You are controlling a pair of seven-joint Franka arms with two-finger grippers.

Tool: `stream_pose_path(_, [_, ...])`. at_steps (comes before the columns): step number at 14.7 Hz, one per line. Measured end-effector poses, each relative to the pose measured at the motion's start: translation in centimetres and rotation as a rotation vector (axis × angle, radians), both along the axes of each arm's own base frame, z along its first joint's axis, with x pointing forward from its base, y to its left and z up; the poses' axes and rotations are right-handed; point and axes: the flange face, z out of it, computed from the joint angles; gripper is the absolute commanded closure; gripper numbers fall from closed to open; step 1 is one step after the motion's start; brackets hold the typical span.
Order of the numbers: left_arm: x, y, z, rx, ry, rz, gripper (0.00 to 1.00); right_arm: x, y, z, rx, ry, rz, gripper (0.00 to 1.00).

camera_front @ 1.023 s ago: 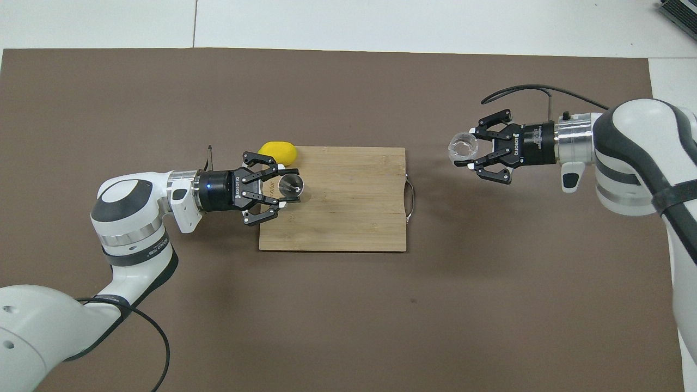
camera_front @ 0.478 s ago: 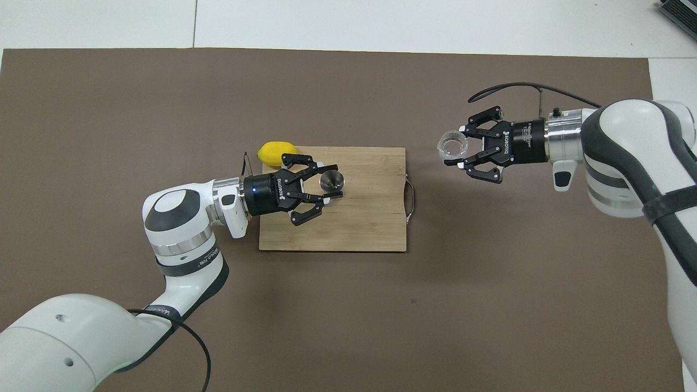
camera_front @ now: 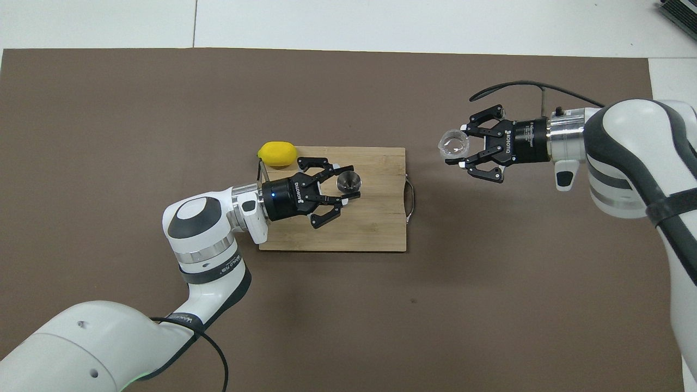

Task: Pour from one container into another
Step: 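Carry the metal cup onto the board while the right gripper lifts the glass, then open the left gripper off the metal cup while the right gripper moves the glass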

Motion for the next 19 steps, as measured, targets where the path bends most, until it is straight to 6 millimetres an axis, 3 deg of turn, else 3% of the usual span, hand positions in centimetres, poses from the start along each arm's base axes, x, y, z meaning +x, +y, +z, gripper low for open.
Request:
stream_pose_path(8, [-0.6, 0.1, -1.9, 0.036, -0.04, 0.023, 0.55, -0.1, 2.0, 0.2, -0.012, -0.03, 0.03, 1.0])
stream_pose_path(9, [-0.6, 0.1, -1.9, 0.037, -0.045, 0.022, 0.37, -0.1, 2.4, 0.2, -0.014, -0.033, 0.033, 1.0])
stream_pose_path(11, [-0.6, 0.1, -2.0, 0.04, -0.053, 0.023, 0.27, -0.1, 3.2, 0.3, -0.021, -0.042, 0.04, 1.0])
stream_pose_path(12, [-0.5, 0.2, -2.0, 0.042, -0.056, 0.024, 0.0, -0.2, 3.7, 0.3, -0.022, -0.044, 0.048, 1.0])
stream_pose_path(19, [-0.5, 0.7, -2.4, 0.047, -0.059, 0.03, 0.0, -1.1, 5.9, 1.0, -0.055, -0.062, 0.106, 1.0])
